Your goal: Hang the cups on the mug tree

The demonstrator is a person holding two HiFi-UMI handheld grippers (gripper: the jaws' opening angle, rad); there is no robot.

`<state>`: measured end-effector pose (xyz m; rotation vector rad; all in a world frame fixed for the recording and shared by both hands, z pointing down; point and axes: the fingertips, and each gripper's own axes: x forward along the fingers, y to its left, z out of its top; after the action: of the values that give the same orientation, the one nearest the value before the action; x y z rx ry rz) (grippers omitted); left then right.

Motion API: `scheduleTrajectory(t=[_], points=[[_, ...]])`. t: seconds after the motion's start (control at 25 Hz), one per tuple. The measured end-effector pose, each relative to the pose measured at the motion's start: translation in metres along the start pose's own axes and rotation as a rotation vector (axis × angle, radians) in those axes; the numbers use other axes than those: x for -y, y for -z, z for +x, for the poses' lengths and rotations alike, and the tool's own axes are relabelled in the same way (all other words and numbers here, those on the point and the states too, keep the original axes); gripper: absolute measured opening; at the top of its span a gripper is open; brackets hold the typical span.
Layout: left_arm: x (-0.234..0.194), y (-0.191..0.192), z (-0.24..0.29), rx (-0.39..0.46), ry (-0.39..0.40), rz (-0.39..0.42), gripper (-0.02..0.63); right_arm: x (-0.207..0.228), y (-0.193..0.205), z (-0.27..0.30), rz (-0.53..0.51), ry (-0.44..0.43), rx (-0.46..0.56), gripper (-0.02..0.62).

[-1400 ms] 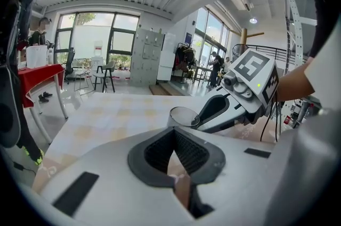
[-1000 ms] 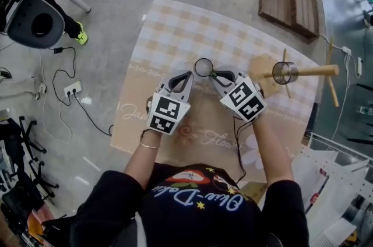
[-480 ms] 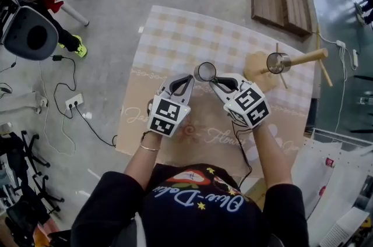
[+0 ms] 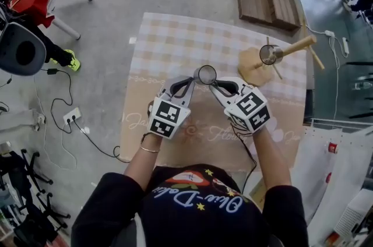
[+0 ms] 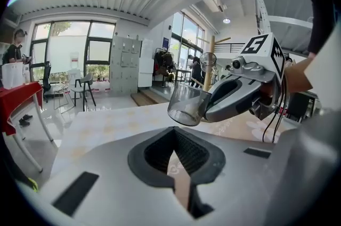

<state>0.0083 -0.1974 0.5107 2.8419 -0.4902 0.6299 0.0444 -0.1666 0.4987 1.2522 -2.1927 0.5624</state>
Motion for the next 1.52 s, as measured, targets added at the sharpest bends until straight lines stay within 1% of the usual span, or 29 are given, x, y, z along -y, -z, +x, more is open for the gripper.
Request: scheduleTrajectory(t=[0.4,0.72,0.96,1.28,1.52], points=[[0.005,-0.002,0.002,0.024,0.061,-0.018,0.003,-0.004,0.004,-0.007,0.034,0.053,-0.012,0.046],[0.026,-0.007,0.007,0.027,0.117,0.003,0.003,-0.004,0.013,-0.027,0.055,0.099,-0.014,0.046],[0.041,-0.016,0.007,0.033,0.113,0.001,0.003,-0.005,0.017,-0.047,0.056,0.1,0.006,0.046],[0.083,-0.024,0.013,0.029,0.114,0.03,0.003,-0.005,0.032,-0.081,0.04,0.088,0.035,0.046],[0.112,-0.027,0.01,0.026,0.109,0.038,0.003,-0.009,0.045,-0.105,0.052,0.068,0.051,0.046]])
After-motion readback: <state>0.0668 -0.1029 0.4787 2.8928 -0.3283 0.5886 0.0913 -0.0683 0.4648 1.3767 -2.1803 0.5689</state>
